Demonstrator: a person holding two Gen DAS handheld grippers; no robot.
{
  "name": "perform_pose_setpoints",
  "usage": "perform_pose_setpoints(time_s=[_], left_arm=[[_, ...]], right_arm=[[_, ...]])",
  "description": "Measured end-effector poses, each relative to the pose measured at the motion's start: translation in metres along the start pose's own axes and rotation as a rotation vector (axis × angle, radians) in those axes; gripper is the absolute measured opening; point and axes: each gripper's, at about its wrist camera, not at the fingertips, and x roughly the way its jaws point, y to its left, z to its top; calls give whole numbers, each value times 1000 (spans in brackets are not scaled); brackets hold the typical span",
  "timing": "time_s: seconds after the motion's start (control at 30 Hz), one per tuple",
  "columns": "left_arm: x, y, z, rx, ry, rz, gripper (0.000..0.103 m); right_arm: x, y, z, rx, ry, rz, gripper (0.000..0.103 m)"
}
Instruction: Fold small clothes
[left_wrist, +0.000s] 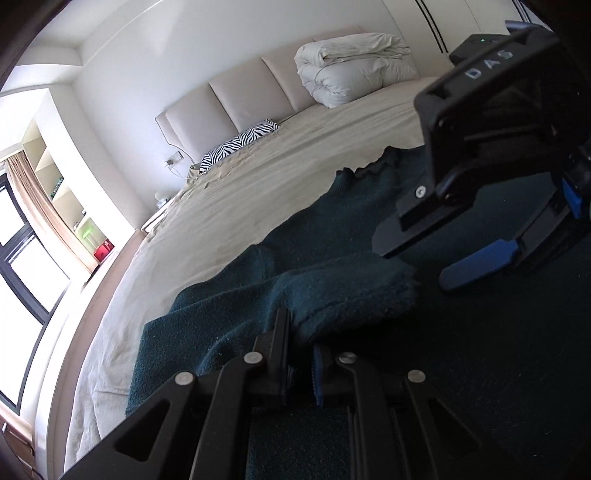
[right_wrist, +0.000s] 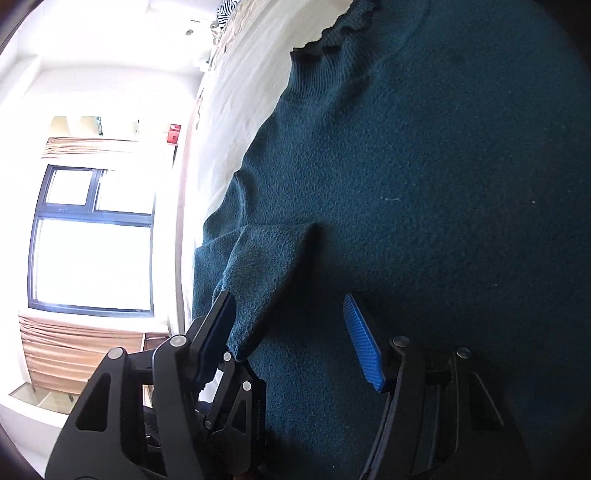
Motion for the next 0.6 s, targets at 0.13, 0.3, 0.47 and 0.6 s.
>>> perform_pose_setpoints(time_s=[0.13,0.3,0.47,0.6], left_arm=[[-4,6,-1,-46,-8,-12,13],[0,10,1,-75,-9,-21,15],[2,16,2,-111,-3,-32,23],[0,21,4,-144,2,-57,52]], right_arm=[[16,6,0,8,-12,-15,60],[30,7,11,35,-33,33,50],[43,19,15,-61,-36,-38,23],[43,31,17,-159,-85,-142,7]])
